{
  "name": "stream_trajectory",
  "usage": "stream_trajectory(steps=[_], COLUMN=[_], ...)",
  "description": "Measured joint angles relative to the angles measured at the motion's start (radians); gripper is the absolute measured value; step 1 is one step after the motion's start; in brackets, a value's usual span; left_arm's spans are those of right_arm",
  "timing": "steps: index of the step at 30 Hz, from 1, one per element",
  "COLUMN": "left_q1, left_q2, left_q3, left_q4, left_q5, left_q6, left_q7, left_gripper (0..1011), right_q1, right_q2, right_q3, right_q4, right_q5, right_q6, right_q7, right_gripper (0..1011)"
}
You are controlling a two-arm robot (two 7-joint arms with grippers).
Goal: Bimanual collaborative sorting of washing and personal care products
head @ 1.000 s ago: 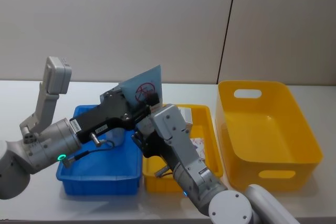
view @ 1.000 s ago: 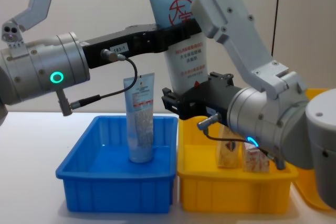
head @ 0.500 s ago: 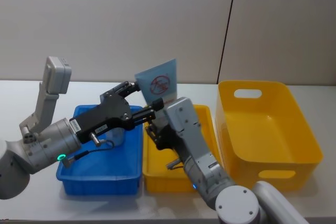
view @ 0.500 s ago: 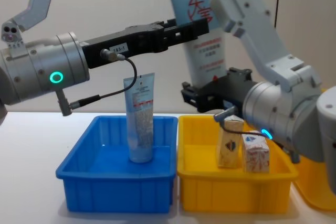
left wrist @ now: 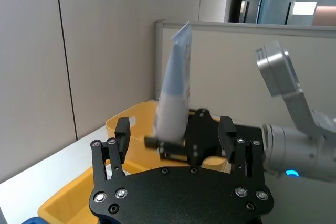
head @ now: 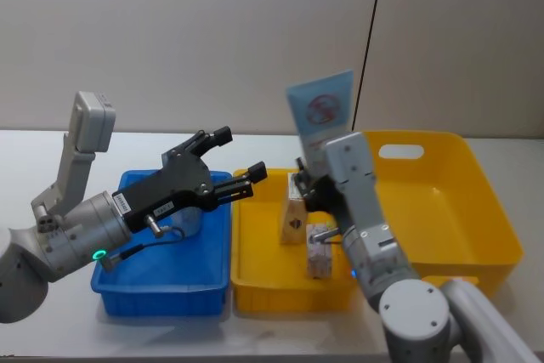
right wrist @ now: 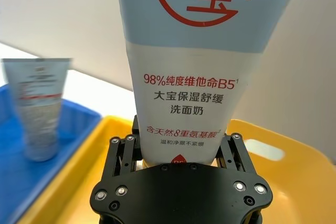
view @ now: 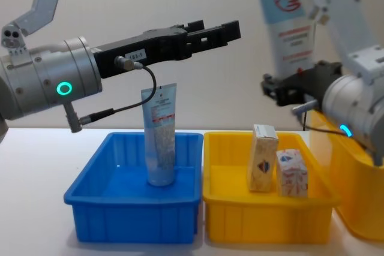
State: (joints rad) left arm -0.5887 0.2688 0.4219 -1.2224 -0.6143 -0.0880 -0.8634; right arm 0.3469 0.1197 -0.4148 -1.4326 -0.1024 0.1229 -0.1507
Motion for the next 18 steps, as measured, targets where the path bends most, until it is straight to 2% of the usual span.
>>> stream_trajectory(steps=[11,18], left_q1=[0.0,0.0], left_q2=[0.0,0.0], left_q3=[0.0,0.0], left_q4=[0.0,0.0], left_q5=[0.0,0.0], left_q6=[0.0,0.0], left_q7=[0.0,0.0], left_gripper=[1001,1001], right_q1=[0.006,-0.012], right_q2=[0.0,0.005], right_q3=[0.097,0.174], right_q4=[-0.018,-0.064], right_q5=[0.004,0.021], right_q6=[0.028,0.103], right_q7=[-0.074,-0.109], right_gripper=[632,632])
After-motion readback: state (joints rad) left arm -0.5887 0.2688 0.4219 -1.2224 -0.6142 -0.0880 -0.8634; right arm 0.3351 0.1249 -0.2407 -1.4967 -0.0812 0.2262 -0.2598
